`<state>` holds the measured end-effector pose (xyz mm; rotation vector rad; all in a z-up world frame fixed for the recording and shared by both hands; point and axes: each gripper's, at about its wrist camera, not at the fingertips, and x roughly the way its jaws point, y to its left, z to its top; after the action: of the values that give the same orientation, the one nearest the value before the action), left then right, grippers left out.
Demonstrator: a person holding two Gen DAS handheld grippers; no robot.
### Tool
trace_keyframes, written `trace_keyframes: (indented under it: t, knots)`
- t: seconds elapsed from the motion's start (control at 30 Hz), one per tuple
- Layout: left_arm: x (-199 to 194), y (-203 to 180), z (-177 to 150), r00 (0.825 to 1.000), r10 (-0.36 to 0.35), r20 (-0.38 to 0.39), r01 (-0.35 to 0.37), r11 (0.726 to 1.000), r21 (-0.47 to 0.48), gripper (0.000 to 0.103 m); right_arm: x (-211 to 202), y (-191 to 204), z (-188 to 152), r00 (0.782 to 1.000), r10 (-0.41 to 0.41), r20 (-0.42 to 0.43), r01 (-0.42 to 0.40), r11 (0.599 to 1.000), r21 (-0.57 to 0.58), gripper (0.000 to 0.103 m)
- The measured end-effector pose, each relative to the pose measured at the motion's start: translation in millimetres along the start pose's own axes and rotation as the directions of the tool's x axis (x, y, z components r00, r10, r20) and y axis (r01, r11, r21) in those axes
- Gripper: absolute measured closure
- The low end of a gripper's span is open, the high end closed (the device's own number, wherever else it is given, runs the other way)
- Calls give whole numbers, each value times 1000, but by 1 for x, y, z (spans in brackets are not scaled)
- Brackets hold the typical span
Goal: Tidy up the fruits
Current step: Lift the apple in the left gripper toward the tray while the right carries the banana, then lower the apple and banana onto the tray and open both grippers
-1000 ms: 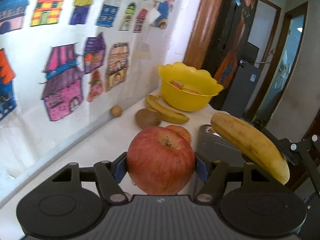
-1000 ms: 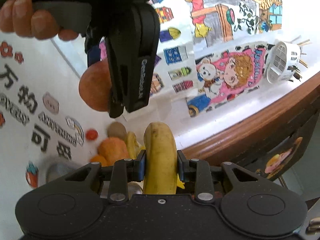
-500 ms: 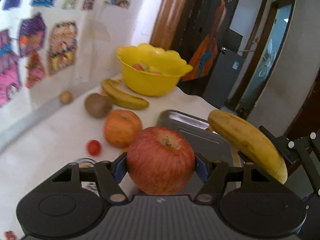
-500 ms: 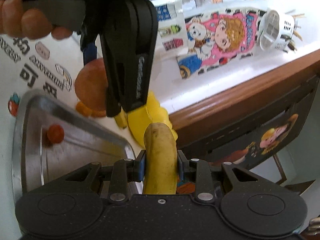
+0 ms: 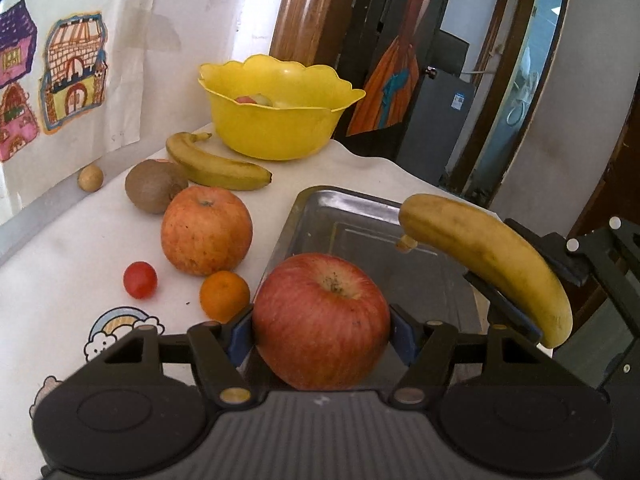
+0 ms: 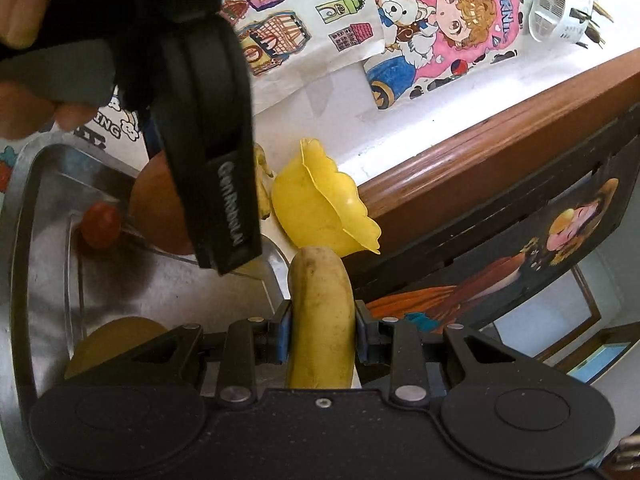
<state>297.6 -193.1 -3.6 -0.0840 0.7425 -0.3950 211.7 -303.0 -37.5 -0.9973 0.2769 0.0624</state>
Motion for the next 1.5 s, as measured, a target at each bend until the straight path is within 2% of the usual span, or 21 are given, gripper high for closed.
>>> trace_keyframes:
  t: [0.2,0.47,0.6,0.7,0.8,0.97,1.1,1.23,1.5]
  knots:
    - [0,1,0,1000,-1,-11,1,1000,0,31,2,-7,0,1000,21,-13,-20,999,45,71]
    - [-6,4,2,1000,-1,-11,1,1000,-8,31,-1,-7,0,1000,8,-17,-7,999,52,64]
    - [-25,1,8,998,-18,67,17,1000,10,27,-5,-10,3,1000,2,-9,-1,999,53,51]
    - [-38,-2,13,995,-16,102,13,1000,23,24,-9,-9,5,1000,8,-2,-8,998,56,47]
    - [-48,0,15,992,-10,126,9,1000,11,20,-18,-7,11,999,-21,25,20,999,49,41]
    - [-65,4,12,989,1,147,-2,1000,3,16,-32,-7,20,998,-22,52,19,998,62,33]
    - [-83,10,8,983,21,182,-20,1000,-8,5,-47,-8,26,997,-33,67,25,993,118,22]
    - [-105,15,4,976,35,215,-35,999,-1,1,-67,-12,31,995,-48,82,32,980,195,12]
    - [-148,28,-13,964,53,260,-54,999,-6,1,-115,-15,45,991,-77,112,42,956,290,4]
